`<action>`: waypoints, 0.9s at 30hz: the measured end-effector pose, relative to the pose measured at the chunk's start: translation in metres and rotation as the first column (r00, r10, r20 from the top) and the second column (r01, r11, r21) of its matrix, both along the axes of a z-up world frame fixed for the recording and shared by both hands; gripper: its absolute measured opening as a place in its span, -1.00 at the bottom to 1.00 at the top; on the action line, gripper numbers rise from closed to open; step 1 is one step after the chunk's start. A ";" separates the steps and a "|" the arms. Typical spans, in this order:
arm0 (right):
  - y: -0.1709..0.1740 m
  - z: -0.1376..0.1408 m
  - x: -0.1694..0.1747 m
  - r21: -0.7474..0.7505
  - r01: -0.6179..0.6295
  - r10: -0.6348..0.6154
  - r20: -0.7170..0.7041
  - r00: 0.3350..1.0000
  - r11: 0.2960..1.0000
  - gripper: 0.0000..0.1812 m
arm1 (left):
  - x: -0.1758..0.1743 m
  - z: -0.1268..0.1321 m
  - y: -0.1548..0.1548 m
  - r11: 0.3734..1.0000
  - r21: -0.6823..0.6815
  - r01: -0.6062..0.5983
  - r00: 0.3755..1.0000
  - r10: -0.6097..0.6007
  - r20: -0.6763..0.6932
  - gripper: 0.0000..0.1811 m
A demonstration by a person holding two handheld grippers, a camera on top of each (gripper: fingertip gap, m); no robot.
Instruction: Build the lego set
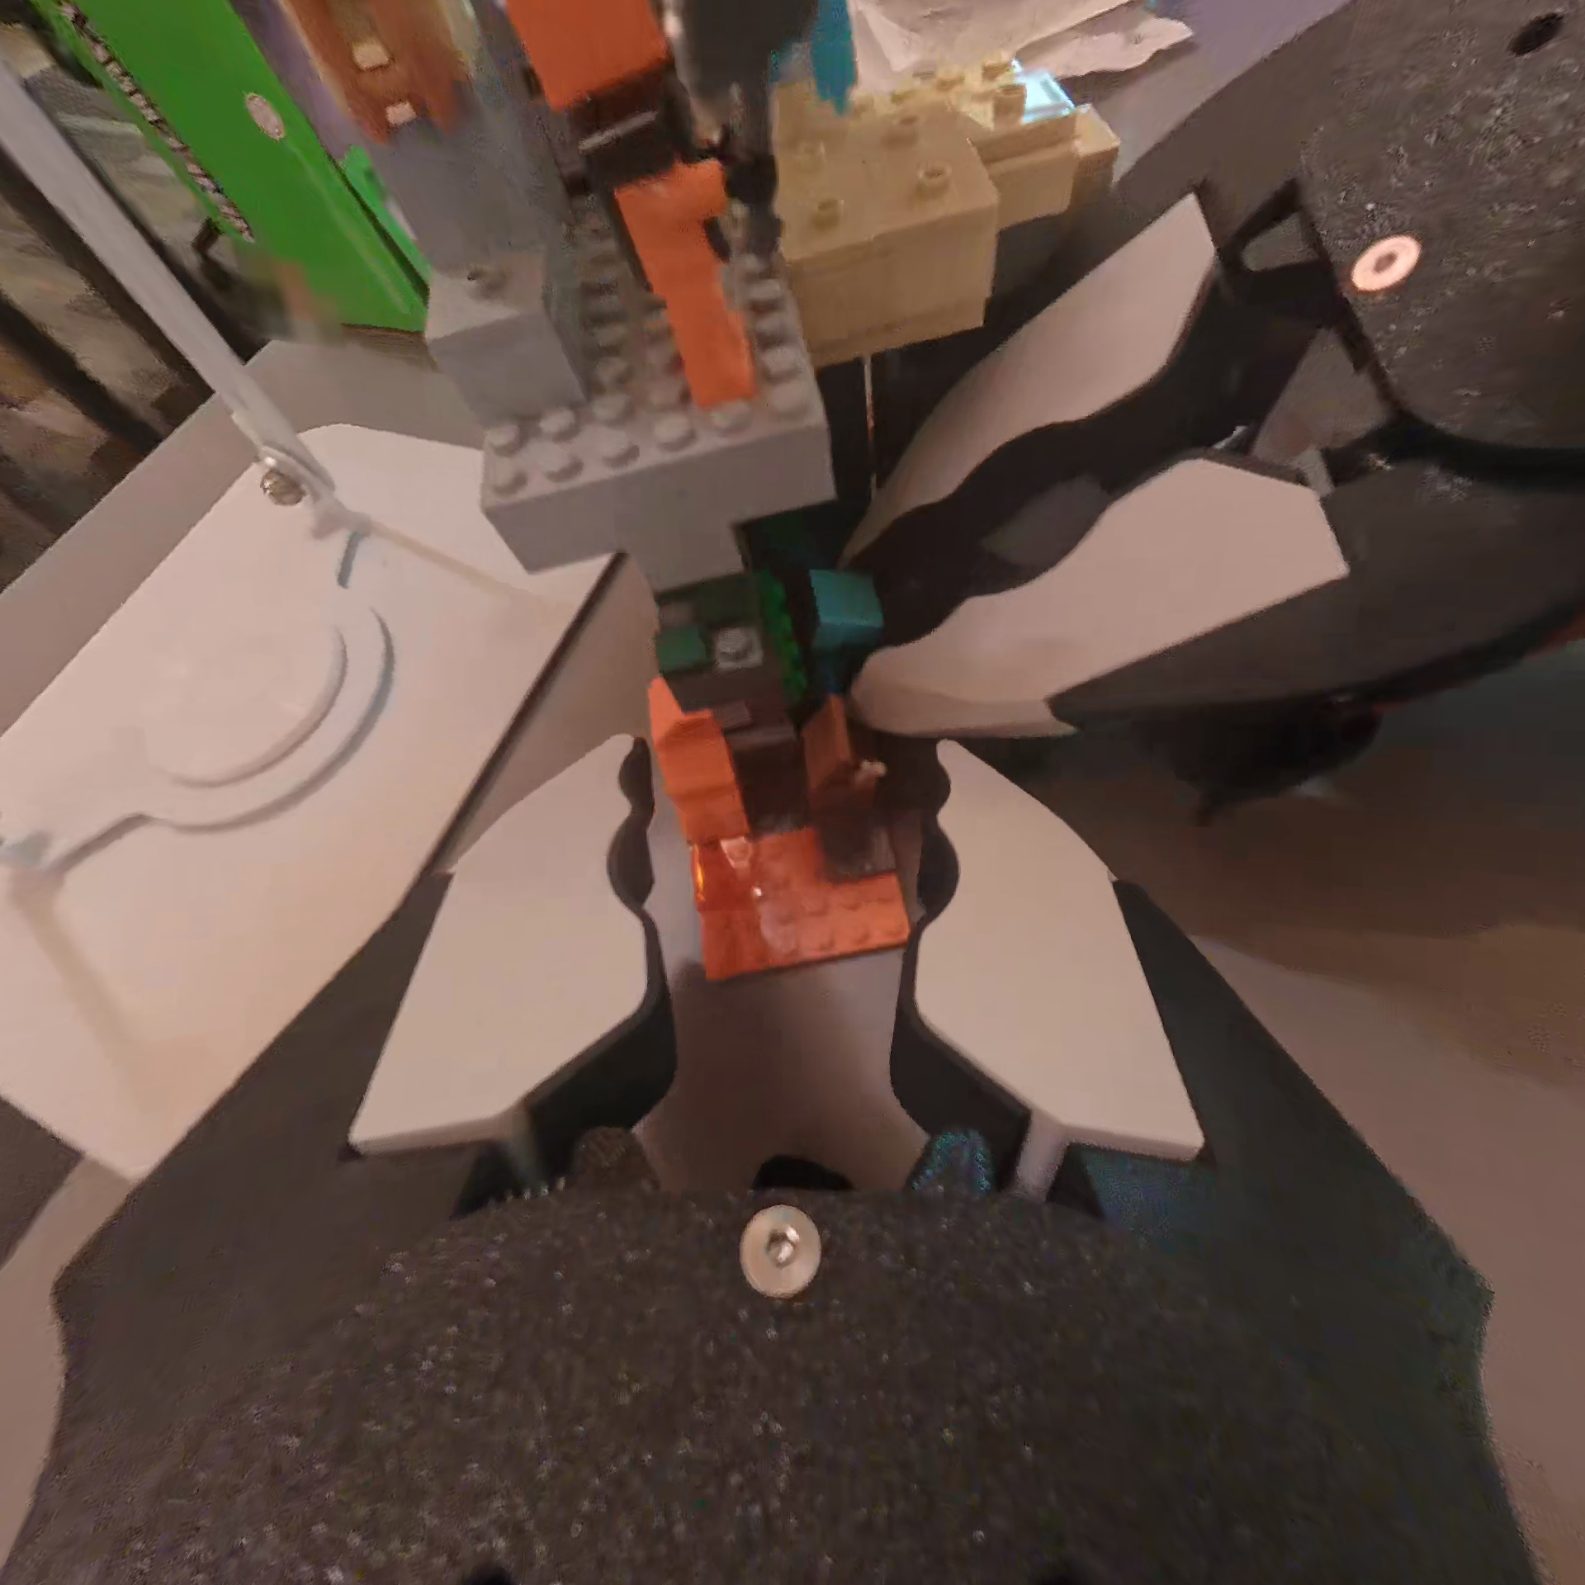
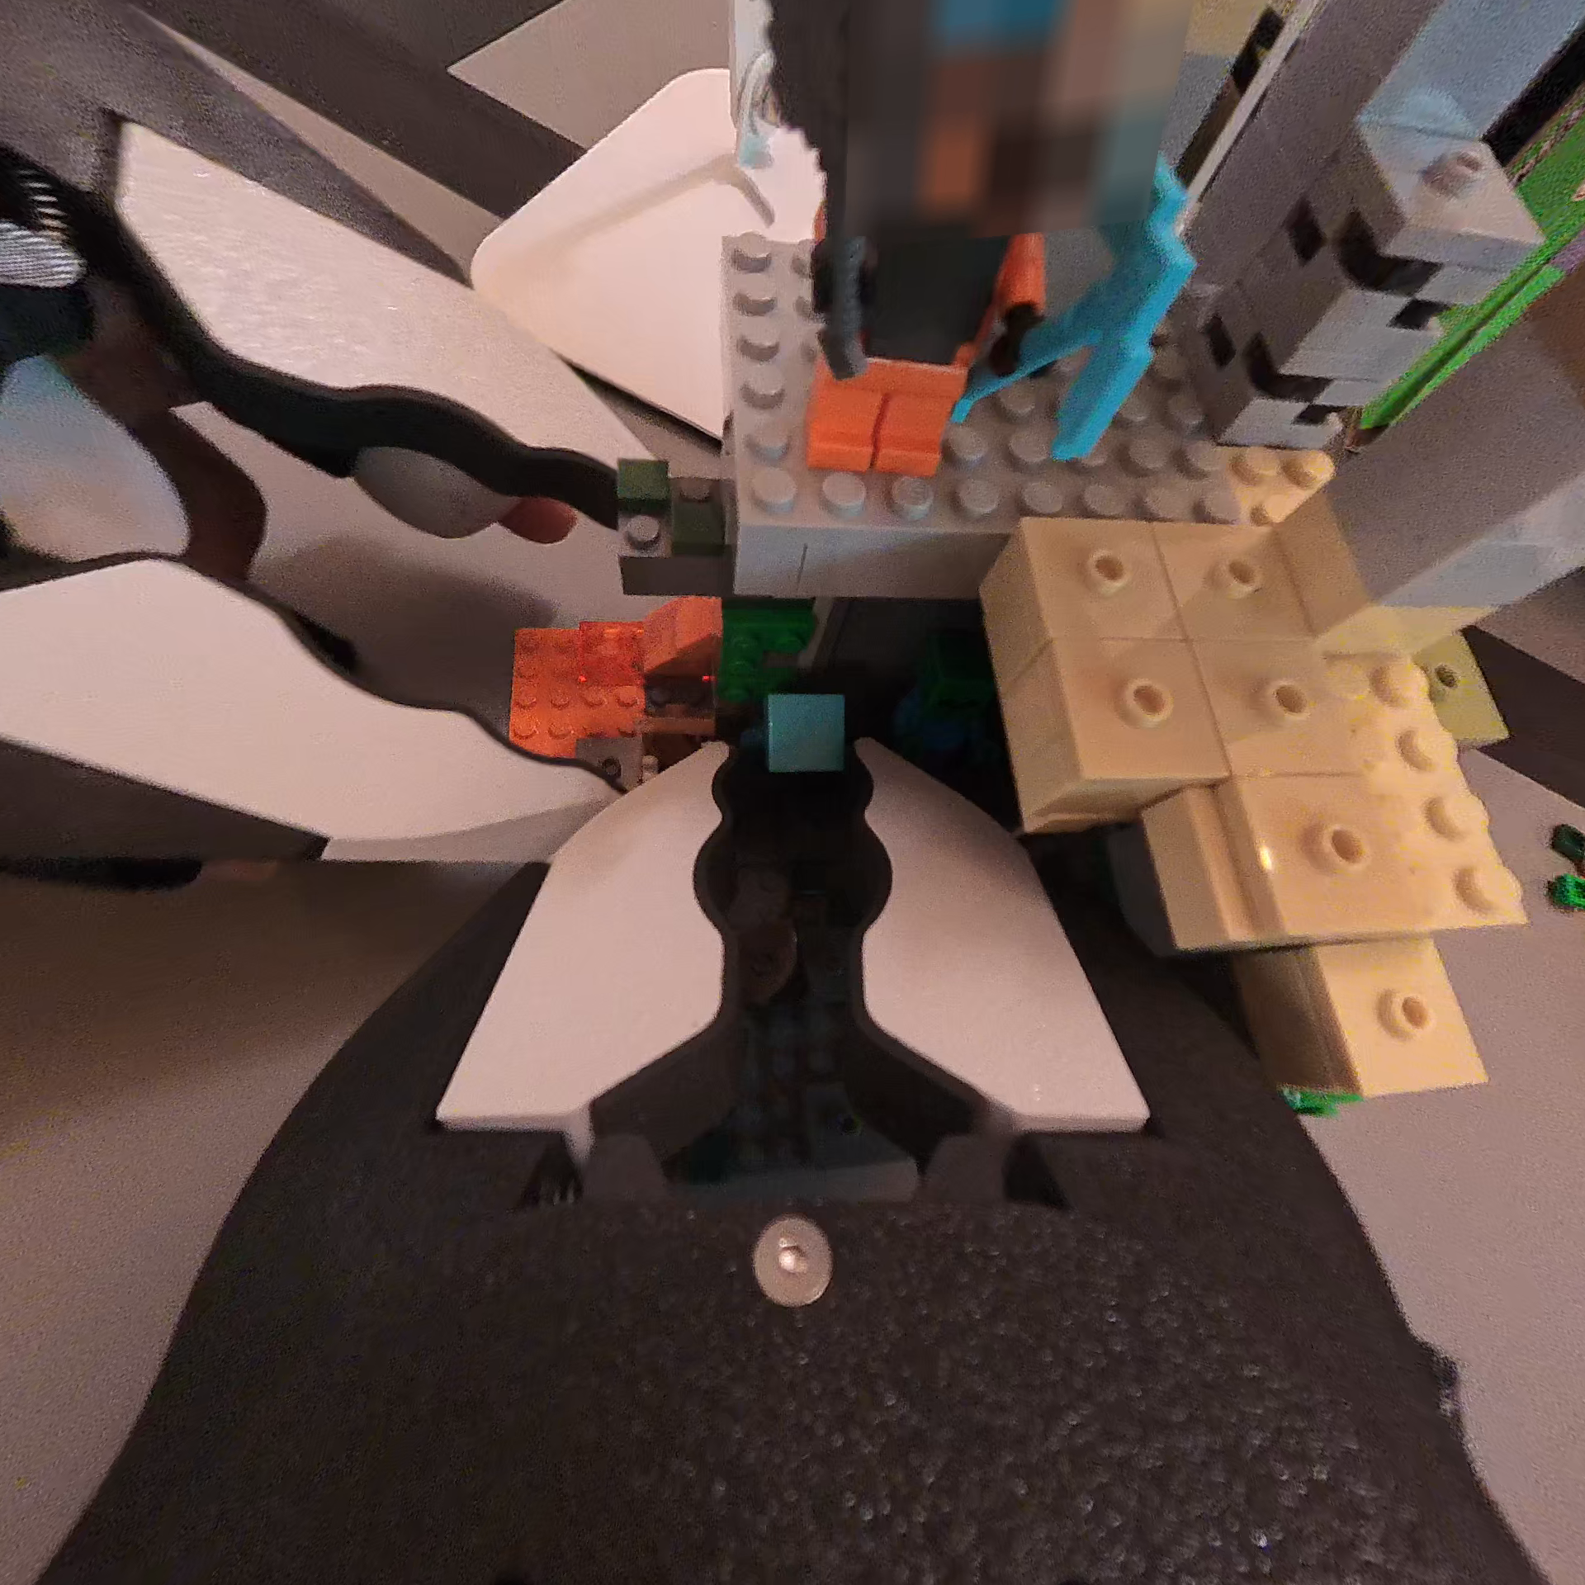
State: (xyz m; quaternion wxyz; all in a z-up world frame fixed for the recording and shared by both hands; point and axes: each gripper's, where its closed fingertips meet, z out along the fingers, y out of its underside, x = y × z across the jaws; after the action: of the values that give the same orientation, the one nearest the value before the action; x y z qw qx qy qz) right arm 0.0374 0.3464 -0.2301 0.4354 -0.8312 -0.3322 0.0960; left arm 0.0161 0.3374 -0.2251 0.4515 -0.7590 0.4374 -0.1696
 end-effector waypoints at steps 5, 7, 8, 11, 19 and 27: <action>0.005 0.003 0.003 0.029 -0.027 0.027 -0.024 0.999 0.999 -0.77 | 0.007 0.000 0.012 0.991 -0.028 0.129 0.991 -0.128 0.032 -0.38; 0.006 0.003 0.004 0.049 -0.041 0.042 -0.018 0.999 0.998 -0.77 | 0.005 0.002 0.017 0.990 -0.007 0.143 0.989 -0.143 0.035 -0.44; 0.006 0.003 0.003 0.057 -0.048 0.049 -0.020 0.999 0.997 -0.77 | 0.004 0.002 0.018 0.989 -0.013 0.148 0.988 -0.148 0.039 -0.44; 0.007 0.004 0.000 0.067 -0.066 0.069 -0.032 0.997 0.996 -0.75 | 0.004 0.002 0.020 0.989 -0.021 0.148 0.988 -0.147 0.044 -0.47; 0.010 0.004 -0.001 0.060 -0.084 0.087 -0.043 0.995 0.995 -0.83 | 0.003 0.003 0.017 0.989 -0.007 0.145 0.989 -0.145 0.040 -0.50; -0.012 0.004 0.000 0.020 -0.136 0.136 -0.021 0.990 0.991 -0.83 | -0.003 0.015 -0.001 0.992 0.012 0.122 0.989 -0.122 0.079 -0.52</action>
State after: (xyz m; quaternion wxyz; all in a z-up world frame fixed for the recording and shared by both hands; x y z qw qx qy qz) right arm 0.0375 0.3346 -0.2259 0.4393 -0.8013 -0.3842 0.1316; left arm 0.0129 0.3366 -0.2098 0.4601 -0.7218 0.4654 -0.2253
